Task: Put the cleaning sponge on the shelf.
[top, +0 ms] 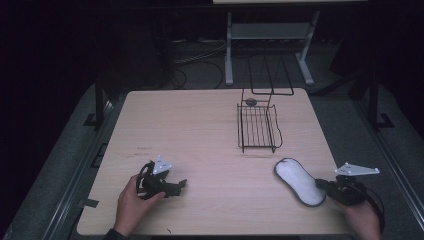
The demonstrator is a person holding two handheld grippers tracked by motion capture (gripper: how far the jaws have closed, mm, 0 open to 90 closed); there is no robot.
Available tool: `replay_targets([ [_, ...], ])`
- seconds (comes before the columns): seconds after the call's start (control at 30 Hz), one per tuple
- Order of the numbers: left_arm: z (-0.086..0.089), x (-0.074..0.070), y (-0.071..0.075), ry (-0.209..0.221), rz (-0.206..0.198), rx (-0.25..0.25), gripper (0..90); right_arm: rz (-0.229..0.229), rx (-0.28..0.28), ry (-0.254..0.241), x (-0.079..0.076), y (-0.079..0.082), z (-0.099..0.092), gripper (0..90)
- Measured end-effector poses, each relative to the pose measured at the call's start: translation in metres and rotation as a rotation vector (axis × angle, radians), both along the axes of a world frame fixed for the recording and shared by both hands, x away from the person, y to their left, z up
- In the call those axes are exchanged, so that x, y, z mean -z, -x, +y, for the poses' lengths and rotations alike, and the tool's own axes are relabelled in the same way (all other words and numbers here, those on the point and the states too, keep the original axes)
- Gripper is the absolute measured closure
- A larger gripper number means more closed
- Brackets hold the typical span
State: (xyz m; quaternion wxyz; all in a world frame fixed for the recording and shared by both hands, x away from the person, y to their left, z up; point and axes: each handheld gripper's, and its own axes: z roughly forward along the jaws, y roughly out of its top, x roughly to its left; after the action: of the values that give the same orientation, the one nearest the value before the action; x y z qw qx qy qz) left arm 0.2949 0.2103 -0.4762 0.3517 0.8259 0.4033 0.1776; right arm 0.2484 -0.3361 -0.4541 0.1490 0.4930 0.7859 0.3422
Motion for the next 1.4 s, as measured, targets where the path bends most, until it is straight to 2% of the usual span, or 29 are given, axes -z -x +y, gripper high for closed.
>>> replay_targets([
  [0.13, 0.000, 0.000, 0.000, 0.000, 0.000, 0.000, 12.3, -0.014, -0.012, -0.015, -0.008, -0.001, 0.002, 77.2],
  [0.2, 0.000, 0.000, 0.000, -0.001, 0.000, 0.000, 12.3, -0.009, -0.026, -0.027, -0.011, -0.003, 0.005, 68.9],
  [0.27, 0.000, 0.000, 0.000, 0.000, 0.000, 0.000, 12.3, 0.001, -0.038, -0.032, -0.013, -0.008, 0.010, 55.6],
  [0.3, 0.000, 0.000, 0.000, 0.000, 0.000, 0.000, 12.3, 0.001, -0.038, -0.032, -0.013, -0.008, 0.010, 55.6],
  [0.43, 0.000, 0.000, 0.000, 0.000, 0.000, 0.000, 12.3, 0.010, -0.030, -0.022, -0.013, -0.016, 0.018, 36.8],
  [0.57, 0.000, 0.000, 0.000, 0.000, 0.000, 0.000, 12.3, 0.006, -0.024, 0.001, -0.012, -0.026, 0.025, 23.9],
  [0.8, 0.000, 0.000, 0.000, 0.000, 0.000, 0.000, 12.3, 0.026, -0.051, 0.034, -0.007, -0.039, 0.039, 14.5],
  [1.1, 0.000, 0.000, 0.000, 0.000, 0.000, 0.000, 12.3, 0.053, -0.064, 0.049, -0.001, -0.040, 0.044, 11.0],
  [1.4, 0.000, 0.000, 0.000, 0.001, 0.000, 0.000, 12.3, 0.084, -0.080, 0.094, 0.007, -0.043, 0.050, 9.4],
])
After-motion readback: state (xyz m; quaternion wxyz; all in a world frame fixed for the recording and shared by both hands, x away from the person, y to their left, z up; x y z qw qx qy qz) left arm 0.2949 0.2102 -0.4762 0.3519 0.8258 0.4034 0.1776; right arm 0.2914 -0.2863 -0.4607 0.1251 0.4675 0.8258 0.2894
